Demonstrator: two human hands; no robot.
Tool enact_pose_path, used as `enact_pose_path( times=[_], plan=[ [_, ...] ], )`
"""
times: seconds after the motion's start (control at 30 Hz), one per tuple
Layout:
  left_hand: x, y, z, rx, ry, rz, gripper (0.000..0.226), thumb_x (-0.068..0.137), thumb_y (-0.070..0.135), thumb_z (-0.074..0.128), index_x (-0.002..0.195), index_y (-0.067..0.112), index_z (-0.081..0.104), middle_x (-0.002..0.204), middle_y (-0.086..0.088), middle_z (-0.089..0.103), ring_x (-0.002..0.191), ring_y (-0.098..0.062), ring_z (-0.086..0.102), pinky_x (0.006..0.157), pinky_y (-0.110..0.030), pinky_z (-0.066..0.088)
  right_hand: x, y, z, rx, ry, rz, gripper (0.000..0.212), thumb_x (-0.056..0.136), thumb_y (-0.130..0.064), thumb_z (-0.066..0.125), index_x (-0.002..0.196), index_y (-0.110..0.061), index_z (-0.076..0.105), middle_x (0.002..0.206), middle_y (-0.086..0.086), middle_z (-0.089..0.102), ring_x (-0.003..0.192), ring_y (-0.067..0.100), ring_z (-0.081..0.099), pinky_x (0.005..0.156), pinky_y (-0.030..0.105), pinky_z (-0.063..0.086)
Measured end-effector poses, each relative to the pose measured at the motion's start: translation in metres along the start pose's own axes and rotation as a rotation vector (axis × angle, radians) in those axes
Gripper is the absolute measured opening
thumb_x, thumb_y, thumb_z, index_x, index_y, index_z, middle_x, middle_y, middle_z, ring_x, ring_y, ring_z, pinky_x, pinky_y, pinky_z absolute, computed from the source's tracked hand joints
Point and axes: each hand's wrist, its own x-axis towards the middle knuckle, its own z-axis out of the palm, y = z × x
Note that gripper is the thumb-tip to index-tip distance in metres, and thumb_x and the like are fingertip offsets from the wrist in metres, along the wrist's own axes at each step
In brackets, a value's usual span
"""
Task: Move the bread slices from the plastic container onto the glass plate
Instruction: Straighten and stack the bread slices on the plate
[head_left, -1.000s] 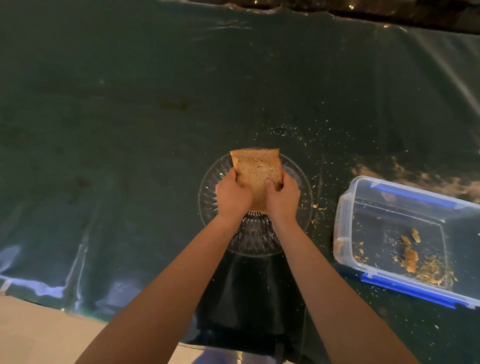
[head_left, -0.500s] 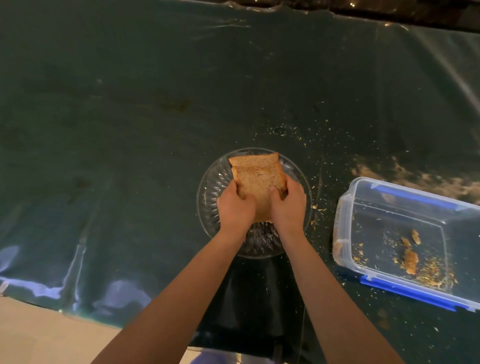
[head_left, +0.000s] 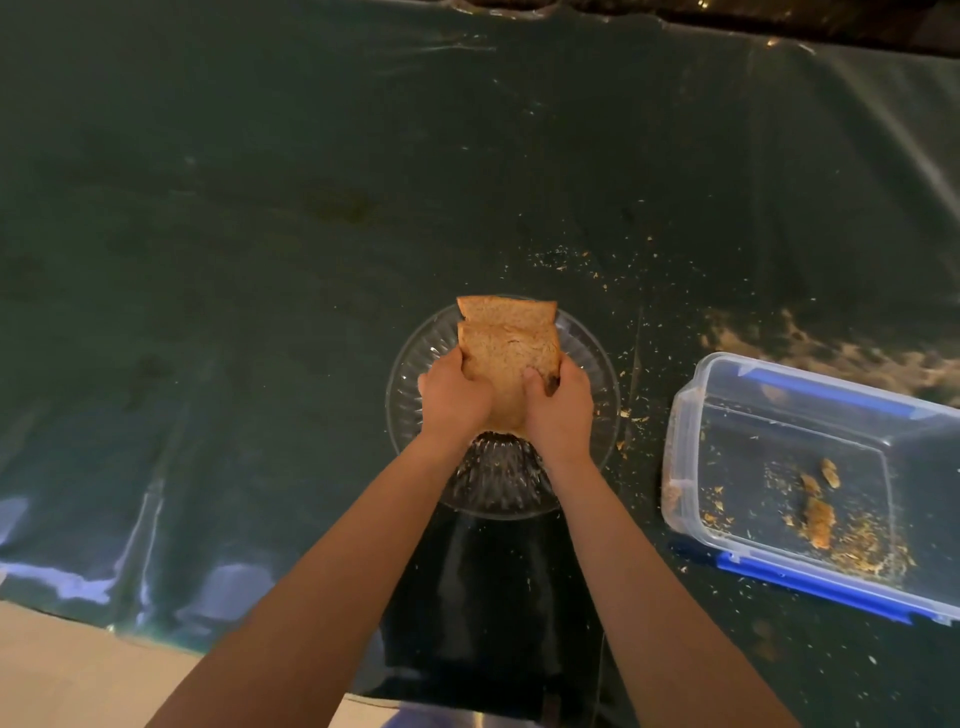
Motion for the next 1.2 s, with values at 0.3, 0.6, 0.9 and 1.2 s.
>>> enact_pose_path(
  times=[0.3,0.6,0.9,1.2],
  plan=[
    [-0.003,-0.001,-0.006,0.188,0.089,0.146,0.028,0.077,0.004,0.049,0.103,-0.003,0.059,0.111,-0.023,0.06,0.106,-0.041,0.052,0.092,-0.049,0.046,-0.01,0.004,0.005,-0.077,0.131,-0.05,0.045,0.088,-0.023,0.054,0.131,-0.008,0.047,0.126,0.014,0.043,0.118,0.024,0.036,0.095,0.028,0.031],
    [-0.014,0.001,-0.01,0.166,0.123,0.217,0.03,0.081,-0.001,0.046,0.109,-0.003,0.059,0.113,-0.019,0.058,0.103,-0.031,0.056,0.084,-0.033,0.045,-0.021,-0.003,0.007,0.005,0.17,-0.098,0.038,0.09,-0.014,0.051,0.127,-0.005,0.05,0.118,0.011,0.048,0.112,0.019,0.046,0.097,0.029,0.041],
    [-0.014,-0.005,-0.007,0.213,0.084,0.173,0.034,0.087,0.004,0.044,0.119,0.001,0.054,0.125,-0.018,0.046,0.111,-0.032,0.05,0.094,-0.035,0.043,-0.019,0.005,0.007,-0.161,0.175,0.001,0.049,0.091,-0.029,0.05,0.137,-0.013,0.042,0.124,0.013,0.043,0.113,0.025,0.039,0.098,0.038,0.035],
    [-0.04,-0.028,-0.01,0.242,0.09,0.264,0.041,0.09,0.007,0.047,0.131,0.006,0.048,0.121,-0.011,0.047,0.107,-0.024,0.049,0.096,-0.031,0.043,-0.056,0.022,-0.003,0.003,0.177,-0.109,0.045,0.094,-0.025,0.046,0.136,-0.009,0.041,0.121,0.011,0.041,0.112,0.018,0.045,0.095,0.028,0.042]
  ],
)
